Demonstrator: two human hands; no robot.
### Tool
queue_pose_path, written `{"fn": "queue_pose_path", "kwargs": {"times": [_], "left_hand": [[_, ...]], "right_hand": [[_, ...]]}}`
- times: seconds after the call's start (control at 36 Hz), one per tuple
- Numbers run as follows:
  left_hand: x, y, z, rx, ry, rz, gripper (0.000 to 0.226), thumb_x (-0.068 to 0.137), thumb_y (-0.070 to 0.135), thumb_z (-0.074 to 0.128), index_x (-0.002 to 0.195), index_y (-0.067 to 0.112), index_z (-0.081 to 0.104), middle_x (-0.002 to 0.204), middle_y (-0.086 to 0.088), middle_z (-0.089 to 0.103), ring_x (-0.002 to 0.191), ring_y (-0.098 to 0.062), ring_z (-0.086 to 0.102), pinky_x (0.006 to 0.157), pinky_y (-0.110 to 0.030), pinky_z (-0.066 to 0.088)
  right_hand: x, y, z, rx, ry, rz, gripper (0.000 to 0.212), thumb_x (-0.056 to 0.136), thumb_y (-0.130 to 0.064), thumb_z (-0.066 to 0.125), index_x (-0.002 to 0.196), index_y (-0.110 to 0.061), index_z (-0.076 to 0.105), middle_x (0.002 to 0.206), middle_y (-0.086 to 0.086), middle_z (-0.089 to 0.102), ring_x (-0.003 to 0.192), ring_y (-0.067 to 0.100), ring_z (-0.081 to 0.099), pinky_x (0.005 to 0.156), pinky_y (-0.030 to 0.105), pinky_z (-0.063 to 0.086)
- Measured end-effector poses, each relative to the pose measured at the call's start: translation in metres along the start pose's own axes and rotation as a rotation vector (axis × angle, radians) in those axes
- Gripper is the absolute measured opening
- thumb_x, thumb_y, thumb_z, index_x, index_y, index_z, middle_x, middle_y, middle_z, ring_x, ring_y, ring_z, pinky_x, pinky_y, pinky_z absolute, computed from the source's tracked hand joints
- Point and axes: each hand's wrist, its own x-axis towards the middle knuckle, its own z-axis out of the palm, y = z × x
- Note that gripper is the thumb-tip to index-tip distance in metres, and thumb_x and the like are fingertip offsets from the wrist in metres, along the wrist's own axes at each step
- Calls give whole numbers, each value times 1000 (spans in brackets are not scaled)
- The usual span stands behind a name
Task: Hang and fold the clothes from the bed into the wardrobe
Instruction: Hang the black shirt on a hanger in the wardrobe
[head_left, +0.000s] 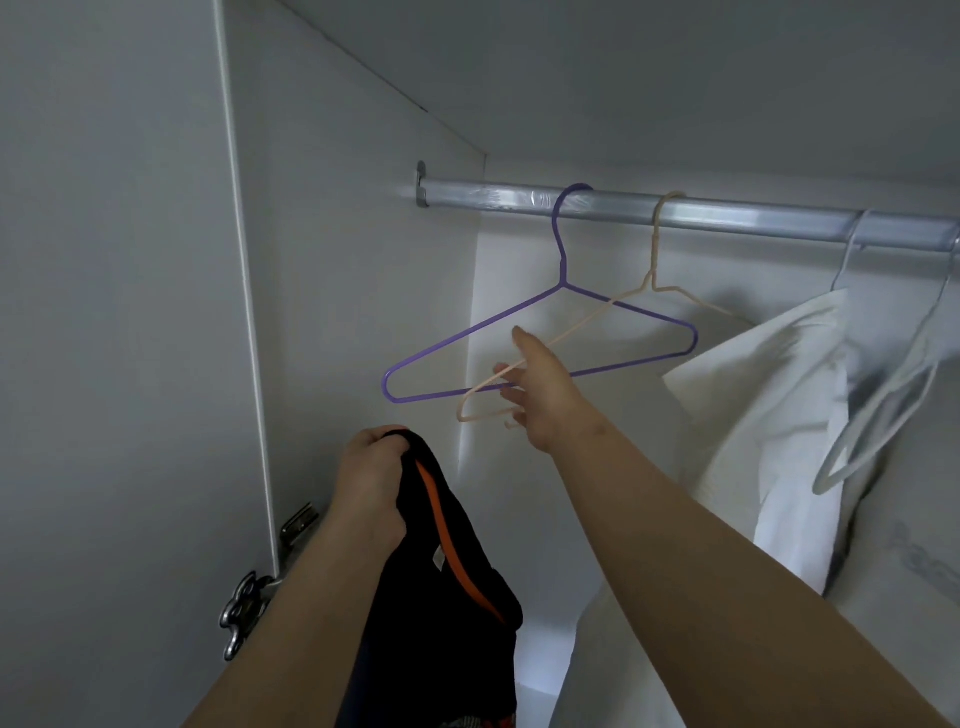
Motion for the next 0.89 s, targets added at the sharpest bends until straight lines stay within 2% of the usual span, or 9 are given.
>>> {"fn": "queue_pose_path", "kwargs": {"times": [0.11,0.19,0.28,0.33,0.42,0.47,0.58,0.75,0.89], "left_hand": [[-1,-2,2,4,-5,-8,25,91,-5,39,74,10,50,65,-14,50,55,-24,48,52,-28,42],[1,-4,5,4,-14,-25,23,90,-4,39,76,9,50,65,-14,50,54,-24,48,51,-30,41],[5,-5,5,8,-20,-23,22,90,-4,40,76,10,50,66,-13,50,55,-24,48,52,-30,41],[6,-8,8,18,-32,-33,22,90,-4,41,75,9,51,66,-13,50,56,-24,49,54,-30,42],[5,-13,12,29,-45,-47,21,89,-3,43,76,10,53,67,-13,52,57,-24,50,54,-31,43],[4,-16,14,25,-52,-56,21,89,-2,44,75,10,54,68,-13,53,58,-25,51,56,-31,45],[2,-19,17,10,-59,-71,22,89,-3,43,75,11,53,66,-13,52,56,-24,50,54,-30,43],[-3,-23,20,12,-90,-97,21,88,-2,44,76,10,56,68,-13,54,58,-24,51,56,-31,44],[-11,-25,22,4,-100,-105,22,89,-3,45,75,11,56,68,-12,55,58,-24,52,55,-30,43]], "right_hand": [[-2,7,2,-304,3,-97,39,96,-37,45,125,-11,41,108,6,63,78,5,50,56,23,29],[1,8,-3,-299,7,-94,19,98,-31,41,101,-14,48,74,0,67,72,8,53,57,25,30],[-1,6,-8,-285,68,-85,19,94,-9,42,78,-9,52,48,-1,62,66,17,57,75,34,46],[-2,2,-13,-281,110,-42,26,92,-1,44,67,-7,53,58,7,62,67,21,57,82,39,48],[-7,-9,-23,-225,165,77,30,93,-4,46,64,-8,51,76,9,56,79,20,54,61,32,39],[-11,-12,-29,-87,176,74,29,94,-8,43,66,-12,47,73,5,58,73,14,54,55,28,28],[-19,-7,-40,320,97,-63,32,93,-25,37,64,-16,45,69,3,69,75,15,63,81,31,33],[-24,-16,-47,158,220,-170,24,98,-34,36,79,-22,41,56,-5,68,68,10,63,66,29,38],[-30,-31,-61,161,207,-214,28,101,-36,31,81,-20,42,56,-4,68,75,12,65,71,33,42]]}}
